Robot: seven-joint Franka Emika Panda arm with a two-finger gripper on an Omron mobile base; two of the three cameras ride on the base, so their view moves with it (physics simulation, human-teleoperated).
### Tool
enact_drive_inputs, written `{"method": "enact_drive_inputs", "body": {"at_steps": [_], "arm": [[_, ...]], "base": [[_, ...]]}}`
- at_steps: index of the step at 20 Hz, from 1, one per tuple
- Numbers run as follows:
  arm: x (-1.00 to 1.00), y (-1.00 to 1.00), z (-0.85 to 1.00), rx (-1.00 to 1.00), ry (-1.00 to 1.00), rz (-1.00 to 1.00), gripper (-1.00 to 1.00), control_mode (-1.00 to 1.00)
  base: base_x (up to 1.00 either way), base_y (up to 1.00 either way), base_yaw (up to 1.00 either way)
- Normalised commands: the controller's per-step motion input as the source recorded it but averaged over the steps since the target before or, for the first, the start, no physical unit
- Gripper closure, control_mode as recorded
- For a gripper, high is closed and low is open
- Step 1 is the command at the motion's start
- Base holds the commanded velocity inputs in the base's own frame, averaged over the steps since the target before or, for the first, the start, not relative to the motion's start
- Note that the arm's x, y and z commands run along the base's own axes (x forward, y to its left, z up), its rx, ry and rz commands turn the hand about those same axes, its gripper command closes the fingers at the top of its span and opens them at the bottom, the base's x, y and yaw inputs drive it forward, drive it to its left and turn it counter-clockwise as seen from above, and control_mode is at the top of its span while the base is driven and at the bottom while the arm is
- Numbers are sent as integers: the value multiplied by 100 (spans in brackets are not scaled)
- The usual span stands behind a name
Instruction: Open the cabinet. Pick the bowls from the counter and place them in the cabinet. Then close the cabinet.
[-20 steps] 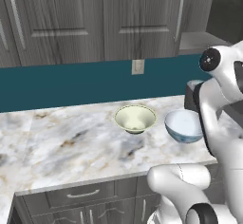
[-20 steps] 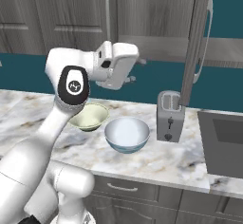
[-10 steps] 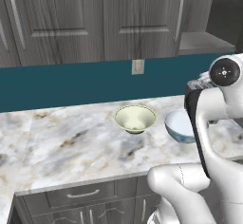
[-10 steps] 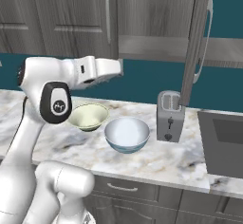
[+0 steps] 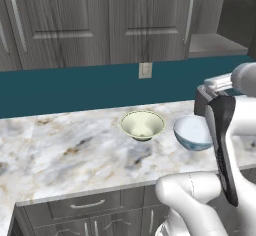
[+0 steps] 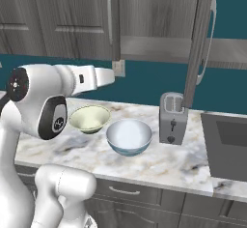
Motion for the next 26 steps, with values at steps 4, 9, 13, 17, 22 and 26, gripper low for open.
{"method": "enact_drive_inputs", "body": {"at_steps": [4,9,13,17,22,26], "arm": [[-13,44,18,18,-20,26,-100,-100],[-4,22,23,11,-22,14,-100,-100],[0,0,39,6,-12,4,-100,-100],[0,0,50,0,-1,0,-100,-100],[5,0,40,1,0,0,-100,-100],[21,0,10,2,0,0,-100,-100]], "base": [[0,0,0],[0,0,0],[0,0,0],[0,0,0],[0,0,0],[0,0,0]]}}
